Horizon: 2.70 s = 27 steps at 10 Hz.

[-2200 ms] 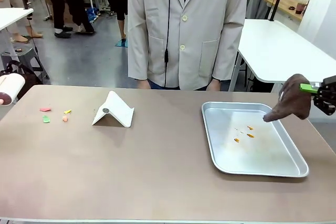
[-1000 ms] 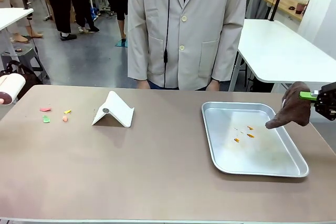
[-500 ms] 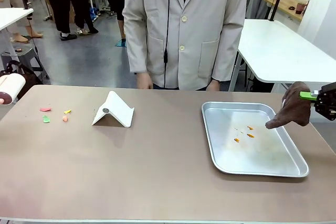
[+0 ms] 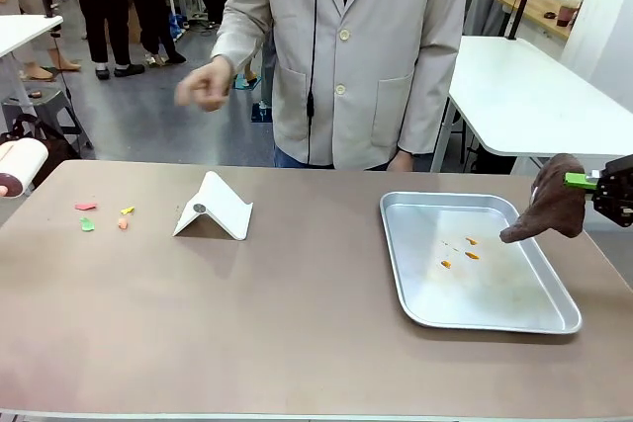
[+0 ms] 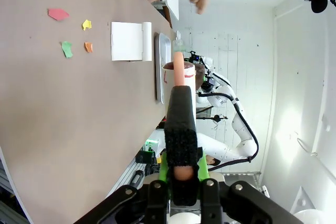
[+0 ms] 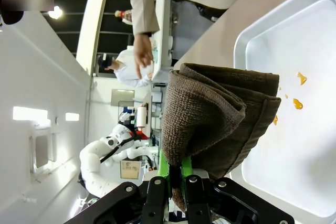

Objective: Clean the surface of the table.
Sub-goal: If a person points to the right, clean the right side of the table with your right hand, and if they point to the left, clean the left side with your left hand.

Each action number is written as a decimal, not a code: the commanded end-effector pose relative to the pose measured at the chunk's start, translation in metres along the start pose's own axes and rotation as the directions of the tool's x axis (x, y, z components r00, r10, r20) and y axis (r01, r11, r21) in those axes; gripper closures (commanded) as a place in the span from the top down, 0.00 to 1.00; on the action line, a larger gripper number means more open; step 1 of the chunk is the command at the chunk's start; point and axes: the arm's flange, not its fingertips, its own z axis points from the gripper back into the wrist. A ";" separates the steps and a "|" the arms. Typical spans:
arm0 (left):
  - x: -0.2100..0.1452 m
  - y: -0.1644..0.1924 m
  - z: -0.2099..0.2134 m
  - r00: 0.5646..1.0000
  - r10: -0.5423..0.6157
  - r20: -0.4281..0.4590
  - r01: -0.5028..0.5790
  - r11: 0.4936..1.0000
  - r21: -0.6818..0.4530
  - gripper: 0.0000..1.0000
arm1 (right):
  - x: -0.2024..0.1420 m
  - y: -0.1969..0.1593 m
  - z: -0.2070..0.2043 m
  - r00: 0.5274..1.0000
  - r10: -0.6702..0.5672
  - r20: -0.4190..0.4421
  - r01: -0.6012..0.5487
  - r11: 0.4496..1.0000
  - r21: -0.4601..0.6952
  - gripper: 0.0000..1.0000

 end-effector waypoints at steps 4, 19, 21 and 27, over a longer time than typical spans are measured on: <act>-0.003 -0.002 0.001 1.000 -0.009 0.001 0.009 1.000 0.000 0.21 | -0.001 0.001 0.001 1.000 -0.003 -0.007 0.003 1.000 0.015 0.00; 0.037 0.020 -0.021 0.993 -0.040 0.107 0.001 0.939 0.345 0.22 | -0.001 0.001 0.001 1.000 -0.003 -0.007 0.003 1.000 0.015 0.00; 0.050 0.024 -0.019 0.992 0.003 0.123 -0.049 0.927 0.372 0.22 | -0.001 0.001 0.001 1.000 -0.003 -0.007 0.003 1.000 0.015 0.00; 0.073 0.045 -0.011 0.984 0.065 0.163 -0.134 0.882 0.452 0.22 | -0.001 0.001 0.001 1.000 -0.003 -0.007 0.003 1.000 0.015 0.00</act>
